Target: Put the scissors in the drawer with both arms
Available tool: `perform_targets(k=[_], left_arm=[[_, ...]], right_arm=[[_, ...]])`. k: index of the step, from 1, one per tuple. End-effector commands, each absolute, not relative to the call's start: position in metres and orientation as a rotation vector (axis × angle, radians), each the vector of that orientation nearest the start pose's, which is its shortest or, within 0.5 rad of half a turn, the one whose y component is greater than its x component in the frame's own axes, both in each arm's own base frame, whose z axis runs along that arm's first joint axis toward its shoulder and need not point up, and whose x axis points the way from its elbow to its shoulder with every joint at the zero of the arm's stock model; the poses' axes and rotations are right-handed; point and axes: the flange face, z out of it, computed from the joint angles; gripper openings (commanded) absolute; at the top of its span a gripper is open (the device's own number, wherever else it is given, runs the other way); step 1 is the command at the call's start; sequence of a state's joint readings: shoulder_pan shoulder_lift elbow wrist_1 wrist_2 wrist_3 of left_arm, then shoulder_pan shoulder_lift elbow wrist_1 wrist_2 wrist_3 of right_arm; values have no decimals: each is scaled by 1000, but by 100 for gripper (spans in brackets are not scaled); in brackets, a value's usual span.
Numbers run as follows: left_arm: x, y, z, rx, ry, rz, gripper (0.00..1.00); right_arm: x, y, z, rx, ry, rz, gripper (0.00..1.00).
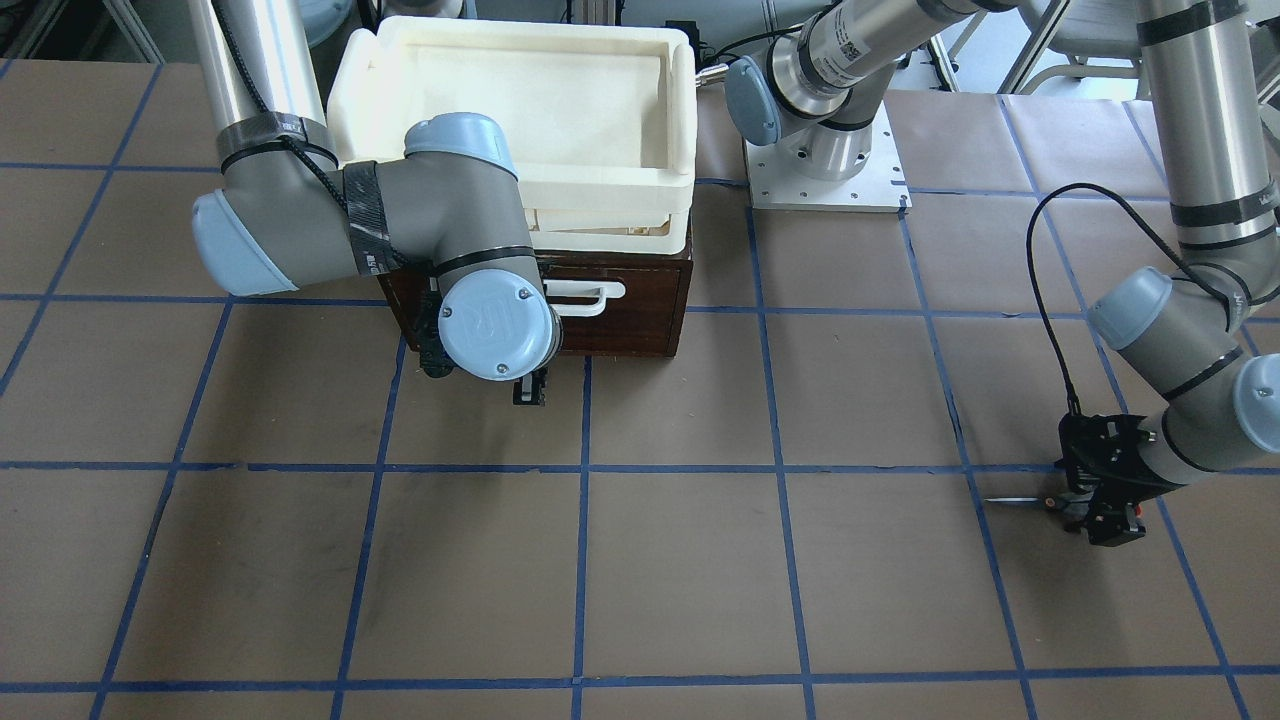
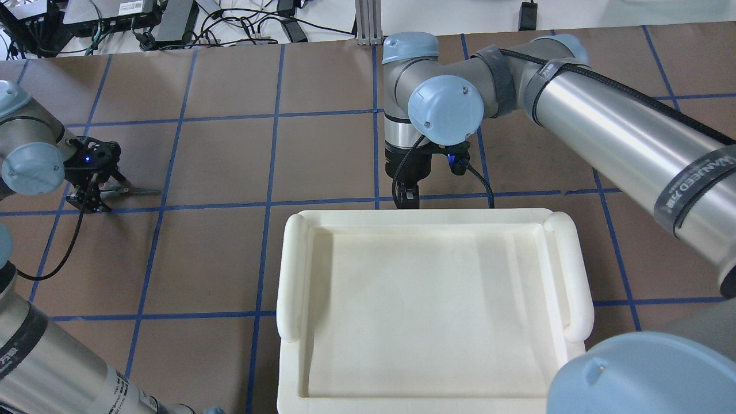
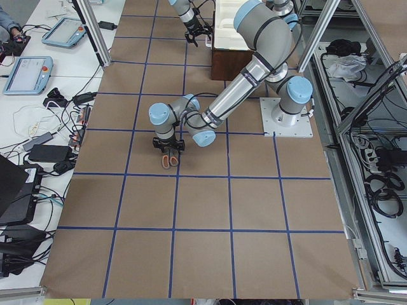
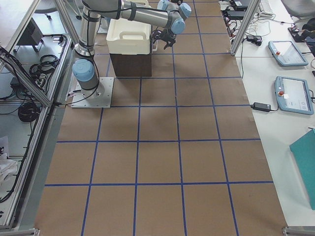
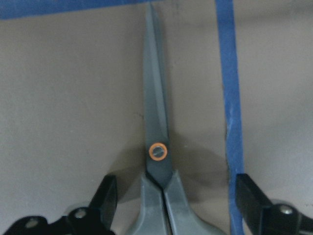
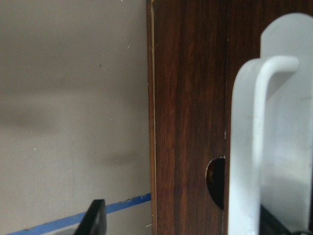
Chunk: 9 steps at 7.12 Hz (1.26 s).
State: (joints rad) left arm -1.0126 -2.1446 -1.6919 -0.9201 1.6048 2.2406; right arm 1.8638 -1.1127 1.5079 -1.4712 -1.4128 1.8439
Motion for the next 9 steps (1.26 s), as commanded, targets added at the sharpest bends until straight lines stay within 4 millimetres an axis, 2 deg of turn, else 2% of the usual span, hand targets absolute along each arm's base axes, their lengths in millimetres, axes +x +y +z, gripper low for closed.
perform_targets(k=[1, 2, 3, 5, 7, 8, 9], left_arm=[[221, -601, 169, -2320, -2072, -62, 72], [221, -602, 169, -2323, -2069, -59, 52], [221, -601, 167, -2319, -2068, -55, 44], [222, -601, 167, -2333, -2056, -52, 32], [221, -602, 174, -2358, -2046, -49, 21], [221, -602, 176, -2362, -2047, -48, 19], [219, -603, 182, -2375, -2048, -43, 11]], right_arm=[[314, -526, 259, -1957, -1945, -514, 100], [315, -528, 261, -1953, -1978, -507, 100], [316, -534, 263, -1968, -2018, -478, 100], [315, -539, 268, -1929, -2103, -459, 100], [316, -549, 273, -1936, -2177, -412, 100], [316, -551, 274, -1938, -2187, -404, 100], [314, -554, 274, -1914, -2216, -390, 100]])
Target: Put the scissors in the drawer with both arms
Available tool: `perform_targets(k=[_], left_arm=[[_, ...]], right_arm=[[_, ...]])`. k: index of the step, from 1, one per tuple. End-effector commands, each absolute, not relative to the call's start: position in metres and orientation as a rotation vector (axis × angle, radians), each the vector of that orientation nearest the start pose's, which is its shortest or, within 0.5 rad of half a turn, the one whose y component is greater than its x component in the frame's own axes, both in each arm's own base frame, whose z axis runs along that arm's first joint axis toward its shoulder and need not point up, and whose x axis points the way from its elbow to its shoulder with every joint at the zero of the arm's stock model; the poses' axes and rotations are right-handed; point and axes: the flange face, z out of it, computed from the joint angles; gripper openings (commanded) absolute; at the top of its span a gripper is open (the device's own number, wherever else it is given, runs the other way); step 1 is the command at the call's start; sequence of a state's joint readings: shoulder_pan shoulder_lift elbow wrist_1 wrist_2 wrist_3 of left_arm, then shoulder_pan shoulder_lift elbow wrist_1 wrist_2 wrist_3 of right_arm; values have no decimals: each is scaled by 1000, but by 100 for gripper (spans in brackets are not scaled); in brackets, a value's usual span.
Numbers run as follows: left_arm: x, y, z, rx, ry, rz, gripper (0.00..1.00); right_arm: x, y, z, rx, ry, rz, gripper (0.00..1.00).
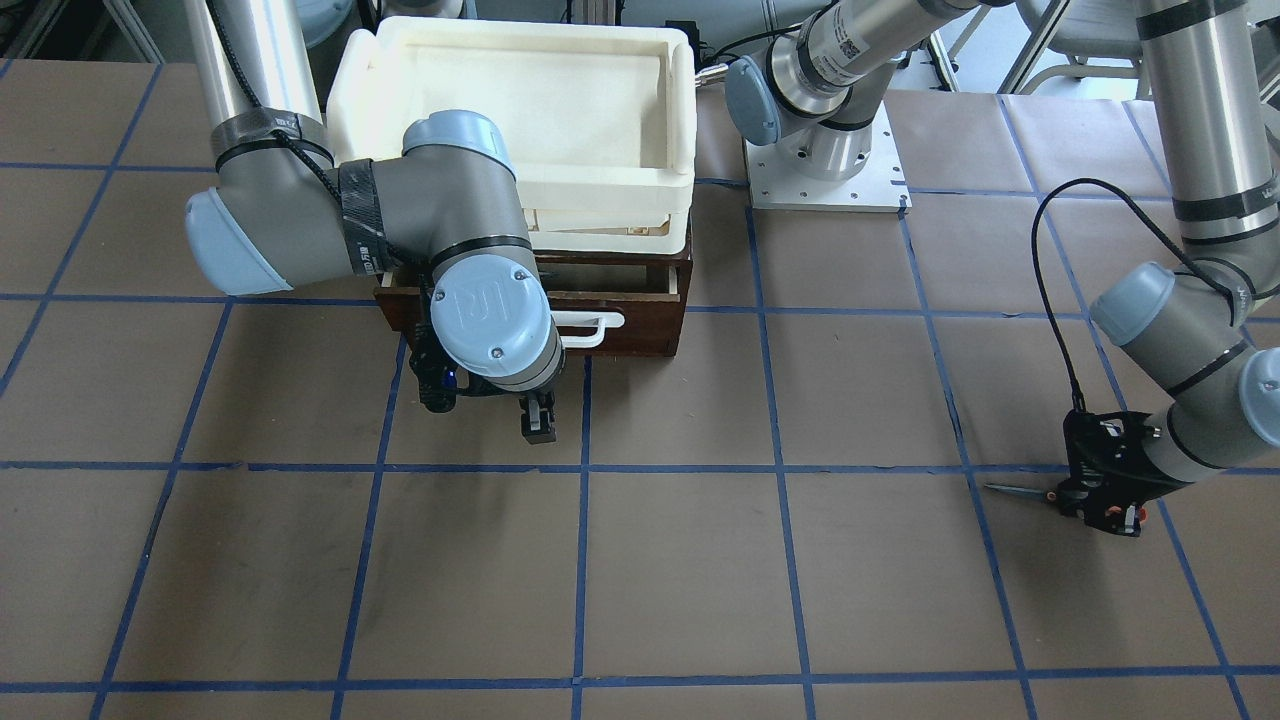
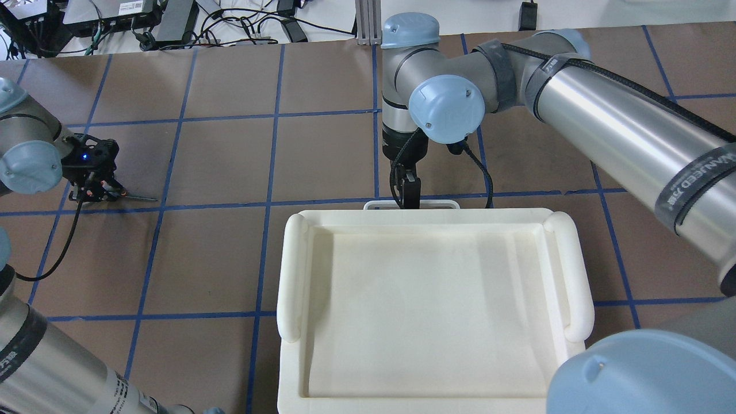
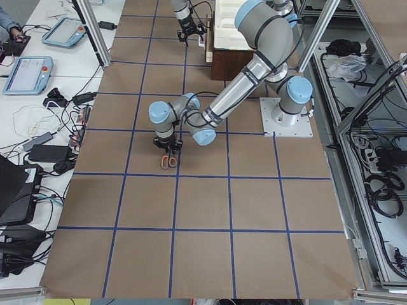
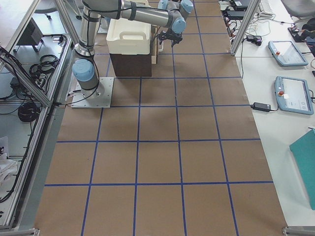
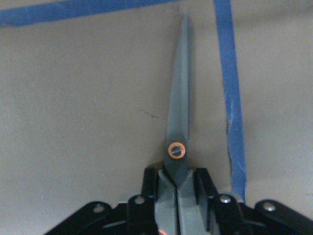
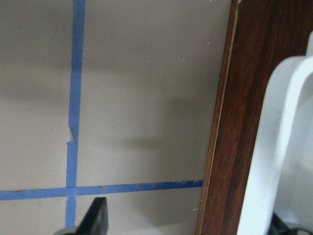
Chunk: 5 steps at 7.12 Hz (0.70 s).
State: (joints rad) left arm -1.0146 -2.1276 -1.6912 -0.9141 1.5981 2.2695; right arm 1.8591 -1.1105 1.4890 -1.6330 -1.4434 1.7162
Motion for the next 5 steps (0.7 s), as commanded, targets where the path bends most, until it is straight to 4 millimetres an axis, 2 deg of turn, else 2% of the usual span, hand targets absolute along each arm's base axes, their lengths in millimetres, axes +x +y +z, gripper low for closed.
perform_targets(k=[1, 3, 4, 5], left_arm=[[218, -603, 190, -2386, -2052, -38, 7], [216, -603, 194, -2391, -2053, -37, 6], [212, -602, 208, -2393, -2065, -39, 1], [207, -600, 222, -2396, -2074, -39, 0]], right_arm=[[313, -559, 272, 2138, 2511, 420, 100], [317, -576, 272, 2128, 2503, 403, 100], [317, -580, 273, 2126, 2500, 399, 100], [316, -582, 273, 2123, 2503, 390, 100]])
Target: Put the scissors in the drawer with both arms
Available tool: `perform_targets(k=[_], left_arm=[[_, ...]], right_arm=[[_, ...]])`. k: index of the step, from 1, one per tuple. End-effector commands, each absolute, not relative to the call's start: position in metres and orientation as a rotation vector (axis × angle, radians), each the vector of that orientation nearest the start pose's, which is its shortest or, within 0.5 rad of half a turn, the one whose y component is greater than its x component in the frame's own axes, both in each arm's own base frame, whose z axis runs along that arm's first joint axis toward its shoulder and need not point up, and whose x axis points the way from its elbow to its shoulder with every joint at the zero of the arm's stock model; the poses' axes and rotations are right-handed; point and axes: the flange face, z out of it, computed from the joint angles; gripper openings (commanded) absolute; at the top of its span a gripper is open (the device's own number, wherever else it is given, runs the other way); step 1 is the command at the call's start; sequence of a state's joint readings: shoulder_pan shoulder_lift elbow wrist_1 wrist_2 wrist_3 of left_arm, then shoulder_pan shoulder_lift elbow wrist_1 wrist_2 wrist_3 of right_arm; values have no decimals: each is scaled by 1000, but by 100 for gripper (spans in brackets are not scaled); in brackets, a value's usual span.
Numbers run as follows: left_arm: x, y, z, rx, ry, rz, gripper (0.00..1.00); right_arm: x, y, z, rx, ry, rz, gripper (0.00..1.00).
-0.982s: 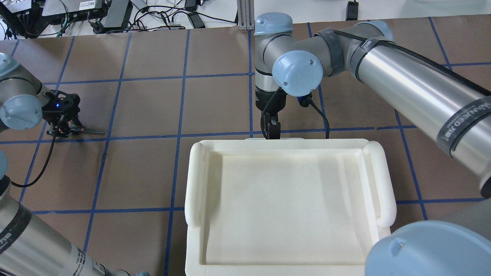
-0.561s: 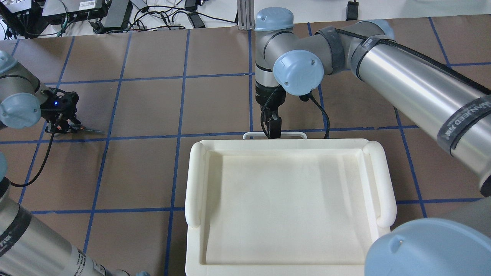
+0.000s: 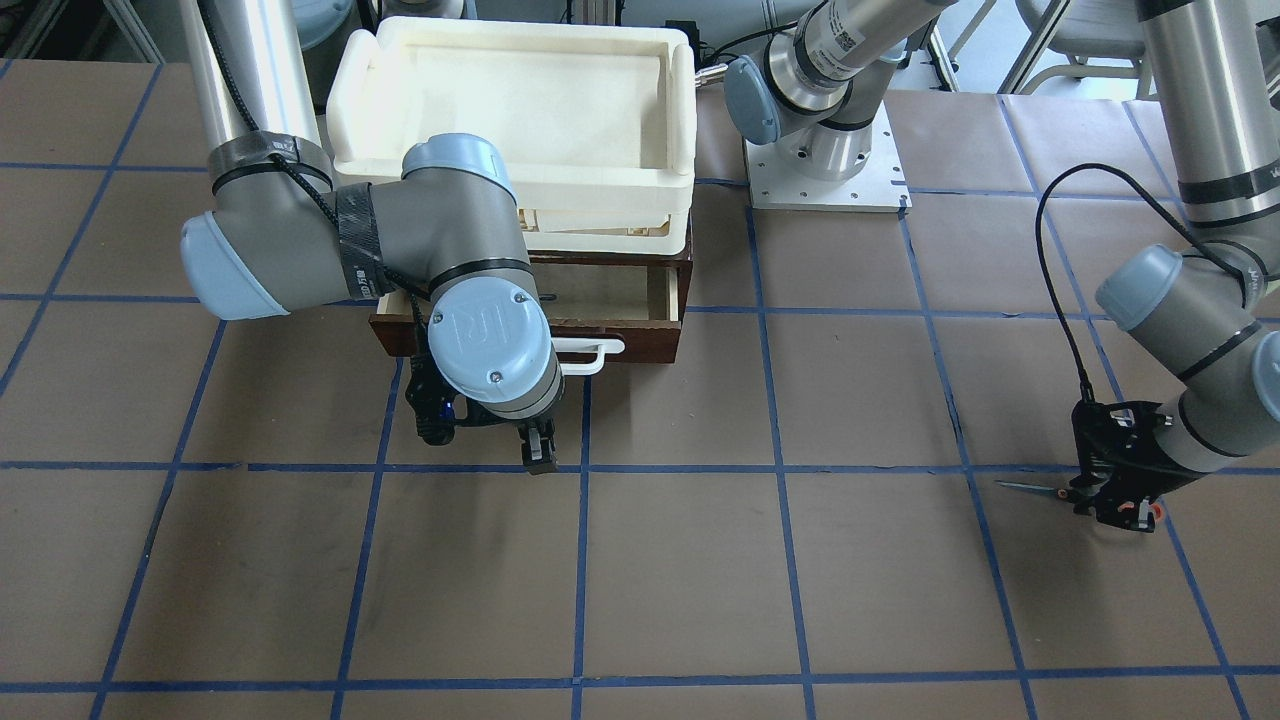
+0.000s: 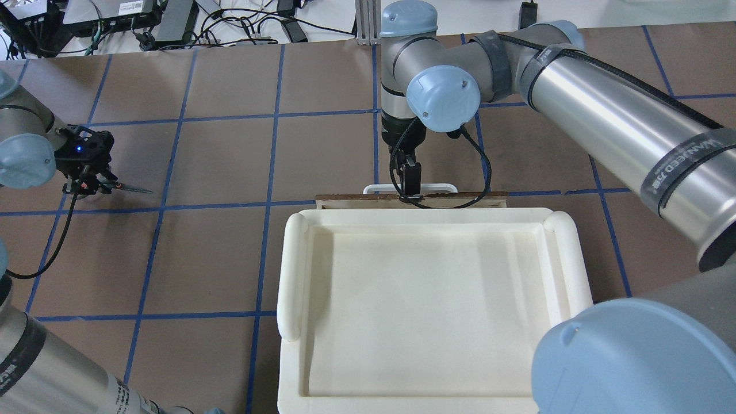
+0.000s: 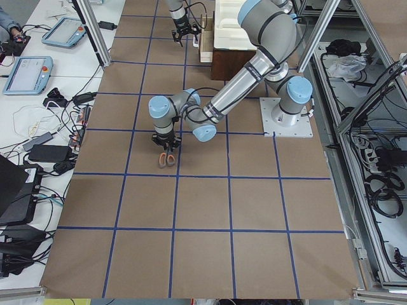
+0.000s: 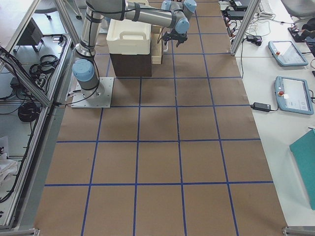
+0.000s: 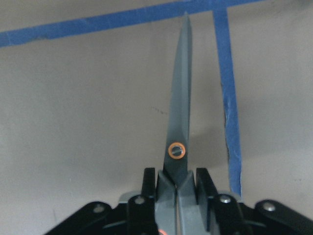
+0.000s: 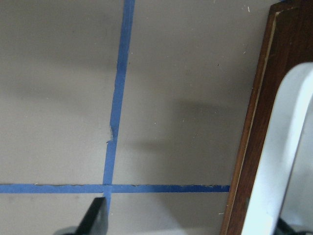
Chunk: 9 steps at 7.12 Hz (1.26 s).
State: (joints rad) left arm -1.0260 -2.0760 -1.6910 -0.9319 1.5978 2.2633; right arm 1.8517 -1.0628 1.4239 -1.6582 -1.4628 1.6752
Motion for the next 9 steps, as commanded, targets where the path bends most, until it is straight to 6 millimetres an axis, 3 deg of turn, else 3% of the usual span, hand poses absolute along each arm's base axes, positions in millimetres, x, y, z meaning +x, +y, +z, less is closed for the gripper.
perform_targets(k=[1, 3, 5, 7, 9], left_arm=[[201, -597, 238, -2385, -2087, -39, 0], [183, -587, 280, -2367, -2090, -5, 0], [123, -584, 330, -2454, -2009, -10, 0], [67, -580, 356, -2531, -1927, 10, 0], [-20, -571, 379, -2540, -1942, 24, 0]], right_arm=[[315, -585, 276, 2101, 2513, 383, 100], [313, -598, 276, 2103, 2501, 374, 100], [316, -607, 274, 2088, 2504, 366, 100], [313, -611, 278, 2068, 2502, 350, 100], [311, -621, 280, 2061, 2495, 338, 100]])
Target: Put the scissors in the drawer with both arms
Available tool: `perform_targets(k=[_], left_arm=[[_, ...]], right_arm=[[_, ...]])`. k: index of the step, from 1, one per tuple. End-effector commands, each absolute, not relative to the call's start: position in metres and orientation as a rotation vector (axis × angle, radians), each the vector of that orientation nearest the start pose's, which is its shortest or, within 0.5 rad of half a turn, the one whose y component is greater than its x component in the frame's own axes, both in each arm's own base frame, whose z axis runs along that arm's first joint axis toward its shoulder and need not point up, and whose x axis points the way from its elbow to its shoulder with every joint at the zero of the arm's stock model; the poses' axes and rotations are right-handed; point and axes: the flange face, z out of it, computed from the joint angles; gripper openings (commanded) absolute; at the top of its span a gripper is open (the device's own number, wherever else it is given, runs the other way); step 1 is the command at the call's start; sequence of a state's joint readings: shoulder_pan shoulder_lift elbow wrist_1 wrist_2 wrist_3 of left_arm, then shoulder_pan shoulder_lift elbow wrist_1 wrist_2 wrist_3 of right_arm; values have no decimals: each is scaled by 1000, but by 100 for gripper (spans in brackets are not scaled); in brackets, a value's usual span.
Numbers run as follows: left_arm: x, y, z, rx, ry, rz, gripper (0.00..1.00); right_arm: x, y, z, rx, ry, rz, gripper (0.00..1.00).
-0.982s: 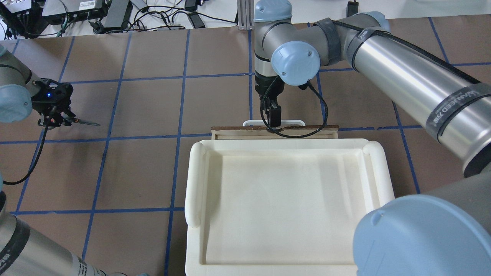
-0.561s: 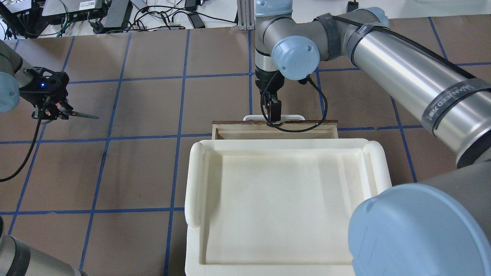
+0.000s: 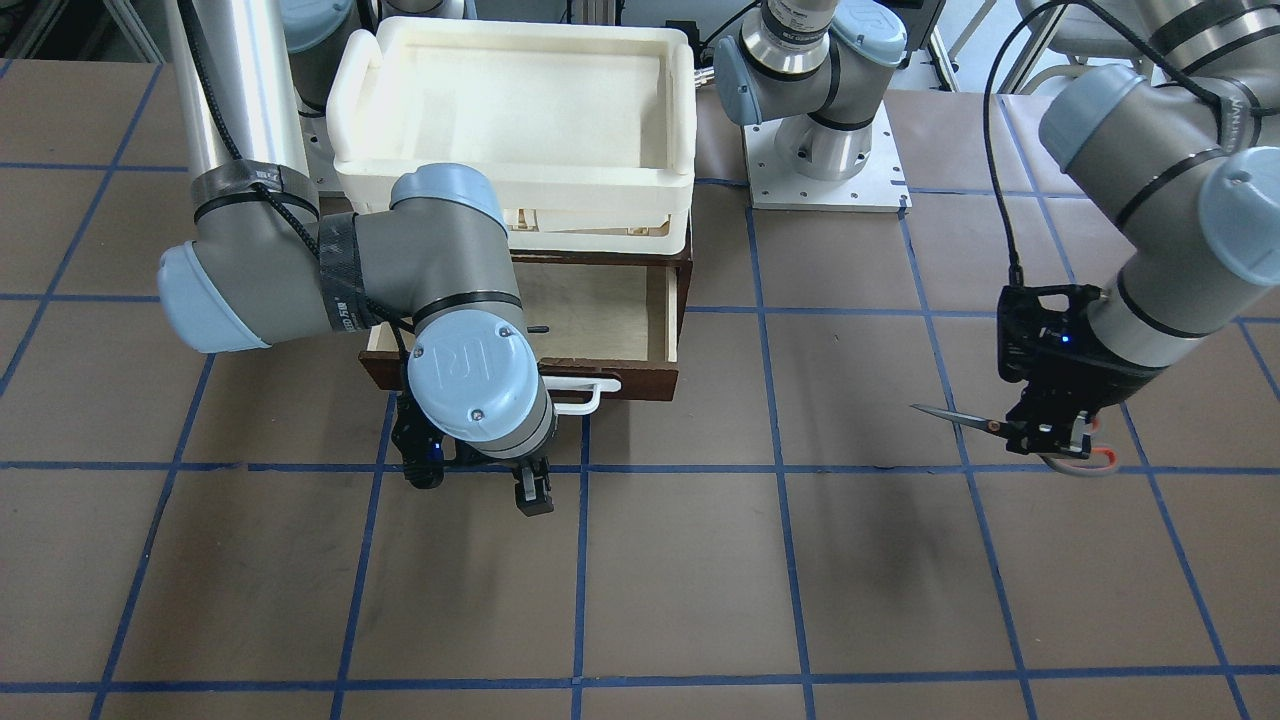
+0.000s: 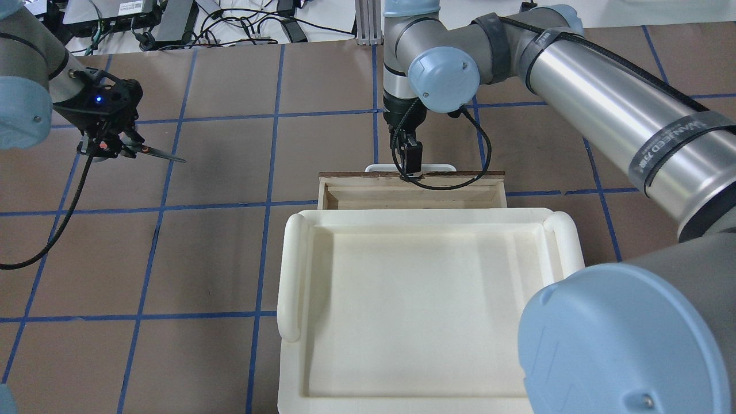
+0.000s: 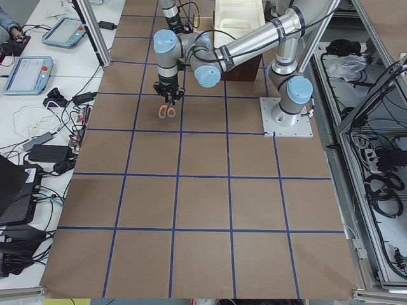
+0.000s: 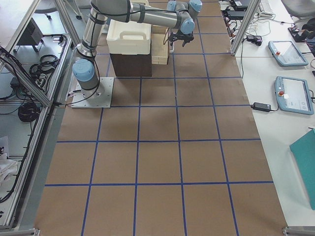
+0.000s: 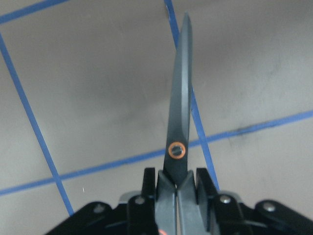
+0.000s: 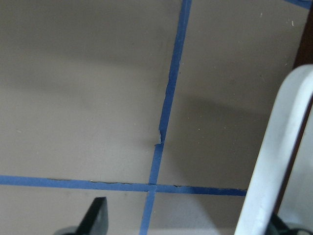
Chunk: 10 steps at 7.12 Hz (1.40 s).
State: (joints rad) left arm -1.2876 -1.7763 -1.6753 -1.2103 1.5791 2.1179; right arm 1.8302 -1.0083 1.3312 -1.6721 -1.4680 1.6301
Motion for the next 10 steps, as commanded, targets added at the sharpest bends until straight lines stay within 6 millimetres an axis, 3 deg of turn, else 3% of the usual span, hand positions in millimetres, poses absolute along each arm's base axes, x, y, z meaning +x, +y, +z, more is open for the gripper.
perform_targets(k=[1, 3, 5, 10], left_arm=[[-39, -563, 384, -2521, -1928, 19, 0], [-60, -558, 384, -2494, -1865, 86, 0], [-105, -542, 396, -2460, -1949, 32, 0], [-136, -521, 400, -2224, -2138, -32, 0]], right_arm=[[311, -629, 278, 2048, 2499, 335, 100], [310, -636, 276, 2040, 2498, 333, 100], [310, -640, 275, 2011, 2500, 315, 100], [306, -662, 271, 1992, 2495, 290, 100]])
